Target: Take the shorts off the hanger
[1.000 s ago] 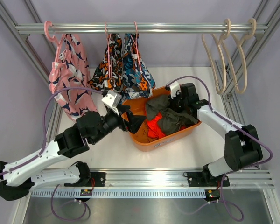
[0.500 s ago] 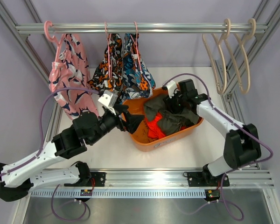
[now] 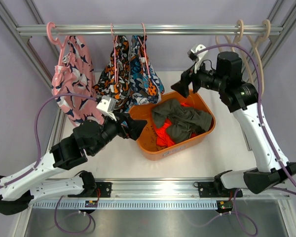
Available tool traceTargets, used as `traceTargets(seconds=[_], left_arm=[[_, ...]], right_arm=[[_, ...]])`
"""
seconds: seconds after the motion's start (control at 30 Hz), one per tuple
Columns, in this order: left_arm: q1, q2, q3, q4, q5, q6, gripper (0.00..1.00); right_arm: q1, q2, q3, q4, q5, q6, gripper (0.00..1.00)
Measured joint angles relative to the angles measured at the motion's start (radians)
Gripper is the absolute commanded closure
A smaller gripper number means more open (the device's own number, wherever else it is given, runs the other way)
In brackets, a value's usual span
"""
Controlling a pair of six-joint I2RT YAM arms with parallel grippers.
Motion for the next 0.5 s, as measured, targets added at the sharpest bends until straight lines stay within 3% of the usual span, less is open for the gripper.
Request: traceTargets(seconds=[0.03,0.13,0.33,0.5], left_arm=[[0.000,-0.002,-0.002,-0.004,-0.003,-0.009,0.01],[0.000,-0.018,-0.016,-0.025,-0.015,-0.037,0.01],[0.000,-0.051,-0.039,-0.051,-0.035,-0.086,0.01],[0.000,-0.080,-0.056,-0.084,-0.052,-0.116,0.01]], right_arm=[[0.006,0.019,0.016,0.032,-0.017,0.045,0.13],[0.051,0.093,0.029,0.156,-0.012,0.174,0.12],[0.218,0.290,0.111,0.288,0.243,0.332,0.19],[0.268,0.394,0.161,0.394,0.440,0.390,0.30]])
